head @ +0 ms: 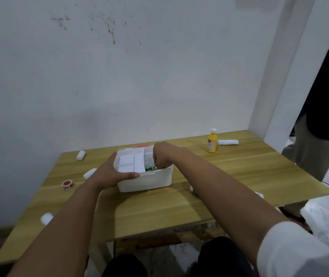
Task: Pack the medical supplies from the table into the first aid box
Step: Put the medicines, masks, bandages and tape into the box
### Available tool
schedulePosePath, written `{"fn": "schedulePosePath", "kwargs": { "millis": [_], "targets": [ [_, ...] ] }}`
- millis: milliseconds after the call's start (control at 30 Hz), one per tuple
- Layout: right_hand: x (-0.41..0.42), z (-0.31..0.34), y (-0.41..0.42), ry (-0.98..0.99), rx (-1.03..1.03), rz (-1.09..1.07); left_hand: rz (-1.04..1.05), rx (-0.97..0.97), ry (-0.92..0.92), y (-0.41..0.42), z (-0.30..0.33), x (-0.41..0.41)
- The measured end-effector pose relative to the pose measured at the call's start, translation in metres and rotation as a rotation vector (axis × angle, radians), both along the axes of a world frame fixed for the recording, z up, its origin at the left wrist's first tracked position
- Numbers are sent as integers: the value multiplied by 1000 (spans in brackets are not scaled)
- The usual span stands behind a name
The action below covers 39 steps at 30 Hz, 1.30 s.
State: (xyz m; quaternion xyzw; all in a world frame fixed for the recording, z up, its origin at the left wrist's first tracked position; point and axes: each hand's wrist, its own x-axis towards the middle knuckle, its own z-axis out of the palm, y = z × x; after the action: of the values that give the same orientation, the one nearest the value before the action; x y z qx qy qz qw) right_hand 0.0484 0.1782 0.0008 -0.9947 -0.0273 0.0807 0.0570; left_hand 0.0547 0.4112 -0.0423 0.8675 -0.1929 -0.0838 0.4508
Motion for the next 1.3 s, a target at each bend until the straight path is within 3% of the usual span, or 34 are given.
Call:
{"fn": "schedulePosePath", "kwargs": {
  "millis": [133, 300, 467, 533, 633, 833, 933, 1033, 1167, 1300],
  "targets": [
    [1, 5, -3, 61, 67, -13, 13, -8, -10, -1, 0, -1],
    [-10, 29, -24, 56, 314, -60, 21, 10, 5, 0, -1, 0],
    [-11, 48, -74, -236, 670, -230, 15, 16, 11, 0, 2, -3],
    [-7, 45, -105, -385, 633, -314, 20, 13, 19, 0, -1, -1],
    [2, 34, -153, -481, 351, -387, 18, -3, 17, -1, -2, 0],
    [16, 7, -201, -308, 113, -499, -9, -26, 25, 3, -8, 7],
    [23, -9, -207, -277, 147, -511, -7, -23, -2, 1, -8, 7],
    [28, -22, -204, -409, 213, -582, 2, -19, 4, 0, -6, 6],
    [23, -36, -199, -594, 427, -697, -1, -34, 19, 2, -8, 8],
    [16, -37, -194, -641, 618, -718, 2, -44, 9, 2, -9, 6]
  ]
}}
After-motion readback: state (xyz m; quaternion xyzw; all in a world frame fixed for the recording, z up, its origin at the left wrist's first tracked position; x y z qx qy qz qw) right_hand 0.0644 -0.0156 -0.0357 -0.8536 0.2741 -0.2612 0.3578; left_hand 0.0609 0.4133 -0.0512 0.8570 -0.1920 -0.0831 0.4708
